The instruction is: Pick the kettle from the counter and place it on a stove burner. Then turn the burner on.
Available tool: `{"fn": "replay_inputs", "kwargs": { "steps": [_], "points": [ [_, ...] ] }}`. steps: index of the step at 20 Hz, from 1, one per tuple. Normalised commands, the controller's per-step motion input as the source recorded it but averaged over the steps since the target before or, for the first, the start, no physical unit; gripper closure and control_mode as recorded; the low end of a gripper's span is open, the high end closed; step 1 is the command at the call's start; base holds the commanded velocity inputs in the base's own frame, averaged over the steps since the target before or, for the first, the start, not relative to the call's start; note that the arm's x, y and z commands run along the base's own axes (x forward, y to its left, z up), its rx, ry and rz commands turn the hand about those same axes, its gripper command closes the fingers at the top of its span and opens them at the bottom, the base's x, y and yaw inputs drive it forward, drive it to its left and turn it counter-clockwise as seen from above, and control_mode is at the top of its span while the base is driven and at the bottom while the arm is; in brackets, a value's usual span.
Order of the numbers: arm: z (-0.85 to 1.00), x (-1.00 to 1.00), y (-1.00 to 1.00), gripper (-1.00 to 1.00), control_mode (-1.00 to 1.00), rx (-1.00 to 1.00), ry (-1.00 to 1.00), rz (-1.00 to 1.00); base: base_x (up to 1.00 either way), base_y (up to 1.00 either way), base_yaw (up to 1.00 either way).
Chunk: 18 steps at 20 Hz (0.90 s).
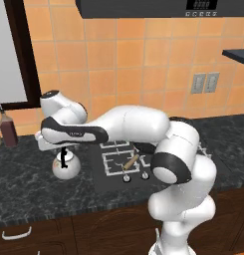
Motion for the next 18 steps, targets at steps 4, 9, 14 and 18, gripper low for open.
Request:
{"fn": "replay_inputs", "kwargs": {
  "steps": [4, 9, 14, 18],
  "points": [
    [-0.32, 0.31, 0.07, -1.00, -1.00, 0.00, 0.00, 0.00, 0.00, 0.00, 0.00],
    [-0.40, 0.33, 0.16, -1.00, -1.00, 0.00, 0.00, 0.00, 0.00, 0.00, 0.00],
    [-0.29, 0.37, 0.24, -1.00, -1.00, -0.01, 0.00, 0.00, 0.00, 0.00, 0.00],
    [-0.20, 0.20, 0.04, 1.00, -1.00, -0.06, 0.00, 0.00, 0.00, 0.00, 0.00]
  ]
}}
